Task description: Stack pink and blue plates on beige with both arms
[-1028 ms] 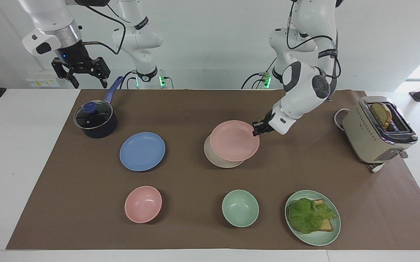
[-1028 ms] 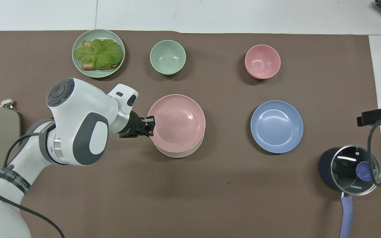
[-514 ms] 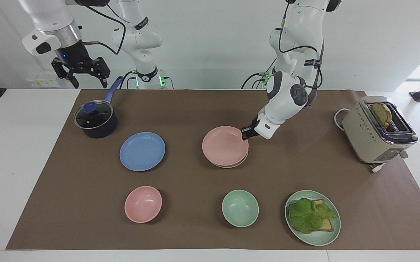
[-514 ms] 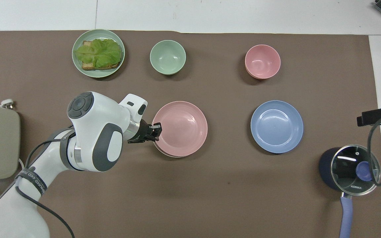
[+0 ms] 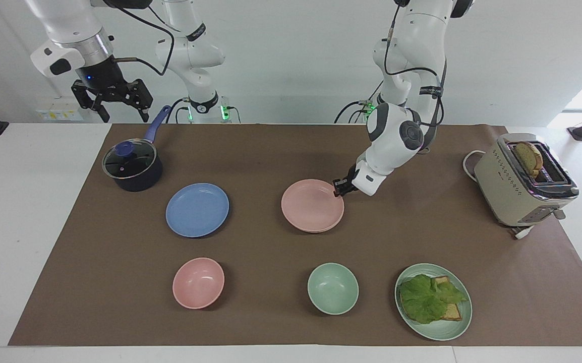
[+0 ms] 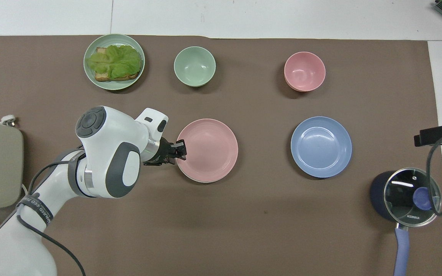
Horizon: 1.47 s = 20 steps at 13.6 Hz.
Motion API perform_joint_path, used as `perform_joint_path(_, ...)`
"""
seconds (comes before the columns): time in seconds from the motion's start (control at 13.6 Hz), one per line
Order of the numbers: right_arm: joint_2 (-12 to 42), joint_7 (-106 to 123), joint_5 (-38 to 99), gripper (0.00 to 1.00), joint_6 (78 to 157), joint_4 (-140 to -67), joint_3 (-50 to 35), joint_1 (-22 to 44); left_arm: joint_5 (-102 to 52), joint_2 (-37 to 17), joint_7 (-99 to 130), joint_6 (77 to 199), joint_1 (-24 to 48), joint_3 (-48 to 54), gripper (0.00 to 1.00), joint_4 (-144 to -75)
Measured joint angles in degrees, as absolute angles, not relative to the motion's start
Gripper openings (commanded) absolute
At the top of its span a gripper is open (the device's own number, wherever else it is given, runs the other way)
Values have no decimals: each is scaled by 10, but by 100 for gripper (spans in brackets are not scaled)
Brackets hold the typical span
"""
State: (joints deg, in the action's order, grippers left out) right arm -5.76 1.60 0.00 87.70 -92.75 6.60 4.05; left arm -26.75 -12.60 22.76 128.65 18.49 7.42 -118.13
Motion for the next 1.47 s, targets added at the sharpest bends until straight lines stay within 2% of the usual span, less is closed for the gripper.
perform_joint_path(0.22,-58,16,0,100,877,-927,66,41,-268,-125,228,1282,185,72,100,-1179)
perform_joint_path(0.44,-58,16,0,100,877,-927,66,41,-223,-116,227,1220,171,57,100,-1142)
perform_joint_path(0.81,-58,16,0,100,877,-928,66,41,-91,-104,218,1139,83,50,100,-1042)
perform_joint_path(1.17,-58,16,0,100,877,-928,66,41,-49,-96,72,1020,-23,47,100,-954)
perform_joint_path(1.47,-58,16,0,100,877,-928,66,41,1,-84,23,957,-41,50,100,-906)
